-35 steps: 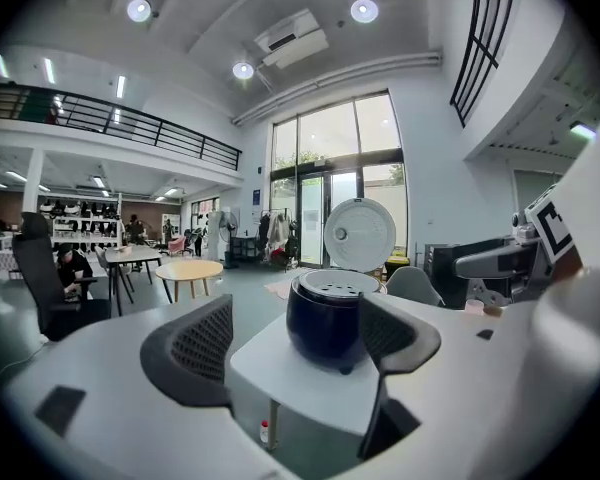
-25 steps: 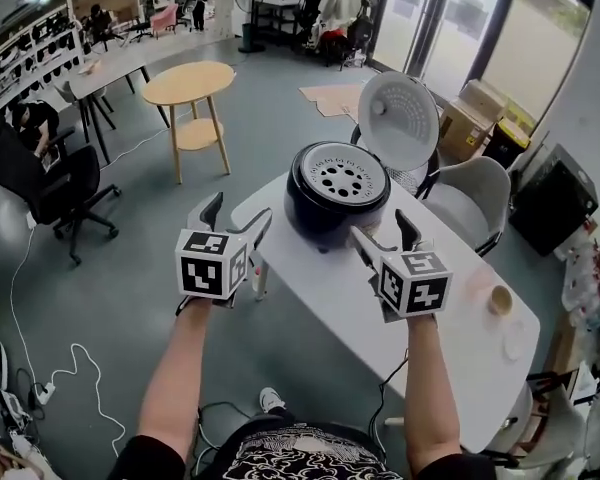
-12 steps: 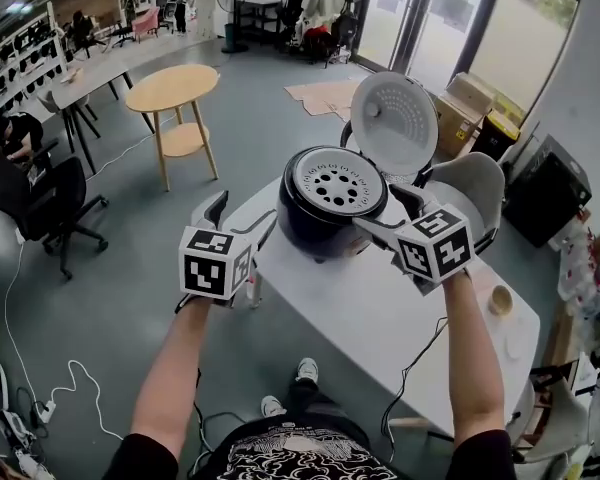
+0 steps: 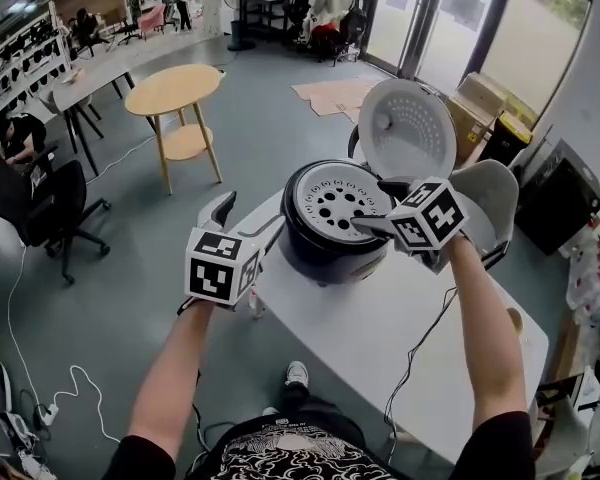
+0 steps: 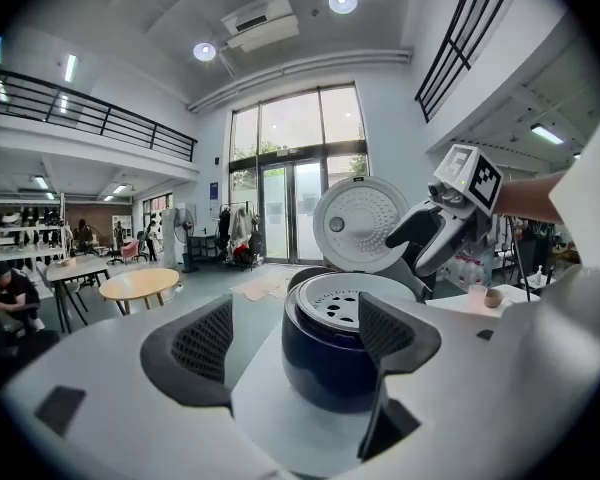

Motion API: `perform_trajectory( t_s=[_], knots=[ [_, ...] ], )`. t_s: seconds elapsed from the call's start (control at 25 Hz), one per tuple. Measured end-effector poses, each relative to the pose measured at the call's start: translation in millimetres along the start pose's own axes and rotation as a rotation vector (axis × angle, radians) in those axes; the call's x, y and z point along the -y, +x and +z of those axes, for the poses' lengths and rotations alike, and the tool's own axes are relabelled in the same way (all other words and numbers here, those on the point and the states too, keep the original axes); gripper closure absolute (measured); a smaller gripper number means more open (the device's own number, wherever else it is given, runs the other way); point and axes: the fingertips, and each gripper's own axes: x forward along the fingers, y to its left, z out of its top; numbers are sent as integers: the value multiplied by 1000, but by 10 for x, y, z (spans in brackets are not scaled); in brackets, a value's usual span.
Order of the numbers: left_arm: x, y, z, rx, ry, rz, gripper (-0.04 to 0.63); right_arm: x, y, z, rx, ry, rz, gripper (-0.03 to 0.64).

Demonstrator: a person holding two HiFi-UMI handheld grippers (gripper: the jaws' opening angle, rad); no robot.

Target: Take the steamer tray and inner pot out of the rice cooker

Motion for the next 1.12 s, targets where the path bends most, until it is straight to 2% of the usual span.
perform_trajectory(
  t_s=[0.36,0.76,1.12],
  knots=[
    [-167,1131,72,-44,7,-12,212,822,906,-251,-203,-110,125,219],
    [-266,1774,99,-77,6,-19,212,1031,1456,-506,-384,-151,309,219],
    [-282,1871,-4,-93,7,-26,212,1023,1640,-643,-502,-186,337,244]
  ],
)
